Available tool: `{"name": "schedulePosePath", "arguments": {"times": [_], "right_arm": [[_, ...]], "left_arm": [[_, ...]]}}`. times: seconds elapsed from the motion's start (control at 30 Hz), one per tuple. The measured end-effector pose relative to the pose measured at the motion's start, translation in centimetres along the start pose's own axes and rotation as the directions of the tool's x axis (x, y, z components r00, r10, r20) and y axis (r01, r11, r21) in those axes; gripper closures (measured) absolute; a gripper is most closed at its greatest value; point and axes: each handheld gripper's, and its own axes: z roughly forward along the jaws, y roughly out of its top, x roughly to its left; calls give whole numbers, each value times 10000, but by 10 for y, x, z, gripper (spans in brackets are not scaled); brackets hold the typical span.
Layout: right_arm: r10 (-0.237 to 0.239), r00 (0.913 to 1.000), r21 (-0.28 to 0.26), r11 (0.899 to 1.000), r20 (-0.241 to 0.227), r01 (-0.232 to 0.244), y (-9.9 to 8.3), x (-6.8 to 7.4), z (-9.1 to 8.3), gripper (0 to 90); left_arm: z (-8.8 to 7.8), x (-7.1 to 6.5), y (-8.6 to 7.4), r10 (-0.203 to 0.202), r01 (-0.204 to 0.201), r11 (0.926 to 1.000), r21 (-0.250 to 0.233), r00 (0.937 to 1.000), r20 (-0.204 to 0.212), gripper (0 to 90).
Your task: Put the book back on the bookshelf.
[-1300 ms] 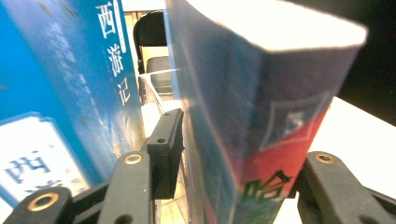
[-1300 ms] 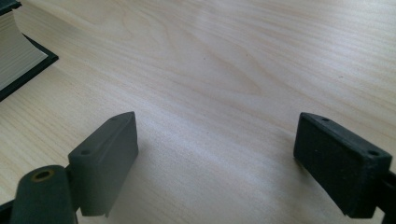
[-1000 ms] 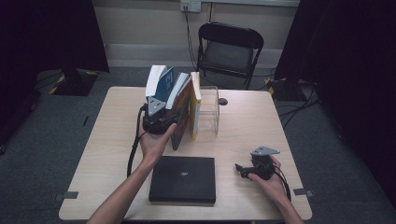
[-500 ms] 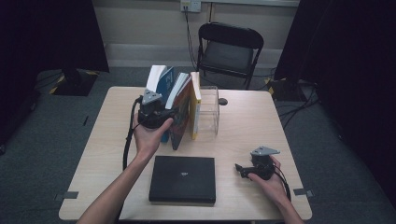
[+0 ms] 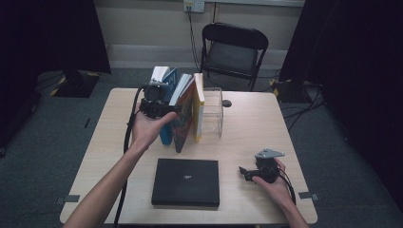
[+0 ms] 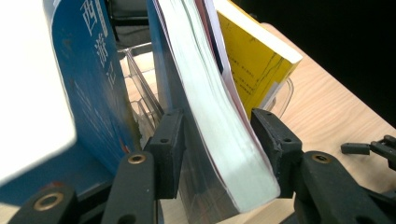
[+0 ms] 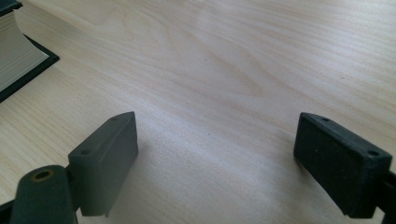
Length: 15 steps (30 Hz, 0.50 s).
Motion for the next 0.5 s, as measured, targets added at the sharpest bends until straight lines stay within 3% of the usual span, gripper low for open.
{"name": "schedulePosePath", "arguments": {"times": [0.1, 0.17, 0.2, 0.3, 0.5], "right_arm": [[2, 10000, -1, 10000, 0, -2, 0, 0, 0, 135], [3, 10000, 4, 10000, 0, -3, 0, 0, 0, 135], [7, 10000, 0, 10000, -2, -7, 0, 0, 0, 135], [-35, 10000, -8, 10000, -22, 35, 0, 0, 0, 135], [-41, 10000, -13, 10000, -22, 41, 0, 0, 0, 135]], "left_arm": [[1, 1, 10, -3, 6, 9996, 294, 9999, -105, 563], [0, 0, 16, 239, -228, 9984, 514, 9995, -206, 563], [1, -2, 19, 119, -109, 9985, 531, 9998, -180, 564], [4, 1, 29, 93, -87, 9928, 1196, 9999, -49, 564], [13, 6, 42, -197, 228, 9807, 1940, 9996, -179, 566]]}}
